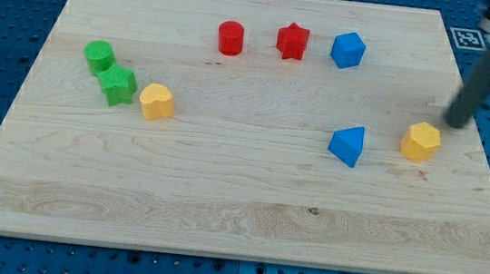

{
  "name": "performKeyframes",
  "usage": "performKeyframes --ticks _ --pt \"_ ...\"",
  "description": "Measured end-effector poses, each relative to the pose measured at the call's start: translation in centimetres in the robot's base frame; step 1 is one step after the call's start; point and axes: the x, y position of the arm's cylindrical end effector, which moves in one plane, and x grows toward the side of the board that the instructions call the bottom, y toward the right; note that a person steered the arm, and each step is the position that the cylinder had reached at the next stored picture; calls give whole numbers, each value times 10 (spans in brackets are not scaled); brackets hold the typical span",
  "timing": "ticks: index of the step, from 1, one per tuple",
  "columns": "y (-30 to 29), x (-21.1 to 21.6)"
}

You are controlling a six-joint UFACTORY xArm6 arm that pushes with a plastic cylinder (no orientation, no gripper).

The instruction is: Slide yellow hexagon along with blue triangle towards center

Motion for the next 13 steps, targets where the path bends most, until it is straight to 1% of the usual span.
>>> performKeyframes --ticks 1,2,4,7,8,13 --pt "18 40" --pt "18 41" --pt "-37 42" --pt "-50 25" --pt "-65 34" --pt "-195 40"
